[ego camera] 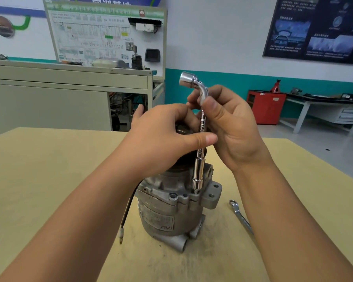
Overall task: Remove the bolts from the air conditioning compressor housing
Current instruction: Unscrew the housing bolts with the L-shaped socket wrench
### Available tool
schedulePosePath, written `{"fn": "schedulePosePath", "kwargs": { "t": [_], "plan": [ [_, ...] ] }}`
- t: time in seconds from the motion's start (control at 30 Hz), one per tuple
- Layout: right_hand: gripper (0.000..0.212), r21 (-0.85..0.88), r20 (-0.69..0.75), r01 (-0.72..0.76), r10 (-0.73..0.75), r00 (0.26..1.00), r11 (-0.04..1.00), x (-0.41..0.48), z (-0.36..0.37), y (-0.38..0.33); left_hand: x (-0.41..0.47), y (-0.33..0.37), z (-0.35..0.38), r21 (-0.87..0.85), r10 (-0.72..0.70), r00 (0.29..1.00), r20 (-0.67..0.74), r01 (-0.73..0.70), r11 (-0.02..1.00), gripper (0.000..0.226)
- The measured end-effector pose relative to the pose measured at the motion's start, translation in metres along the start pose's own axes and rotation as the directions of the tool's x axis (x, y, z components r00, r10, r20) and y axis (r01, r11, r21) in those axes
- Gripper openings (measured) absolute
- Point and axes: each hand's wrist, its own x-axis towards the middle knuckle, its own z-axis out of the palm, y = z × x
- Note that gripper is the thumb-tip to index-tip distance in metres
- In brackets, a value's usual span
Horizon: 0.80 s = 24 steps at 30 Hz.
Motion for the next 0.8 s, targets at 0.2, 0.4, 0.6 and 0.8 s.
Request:
{"fn": "schedulePosePath", "kwargs": {
  "t": [0.2, 0.4, 0.6, 0.8],
  "plan": [
    [0.015, 0.065, 0.018, 0.032, -0.033, 0.999, 0.997, 0.001, -0.002, 0.001, -0.001, -0.001, -0.005, -0.064, 0.013, 0.996, 0.084, -0.007, 0.998, 0.018],
    [0.013, 0.016, 0.067, 0.028, -0.029, 0.997, 0.999, 0.001, -0.004, 0.0, 0.001, -0.002, -0.007, -0.082, -0.005, 0.994, 0.106, 0.014, 0.997, 0.021],
    [0.015, 0.04, 0.007, 0.024, -0.024, 1.0, 0.999, 0.0, 0.004, 0.001, 0.0, 0.0, 0.002, -0.027, -0.011, 1.0, -0.01, 0.011, 1.0, 0.028],
    [0.015, 0.062, 0.031, 0.032, -0.034, 0.999, 0.998, -0.001, 0.003, 0.001, -0.001, -0.002, -0.003, -0.049, 0.018, 0.998, 0.055, -0.016, 0.999, 0.022]
  ]
}}
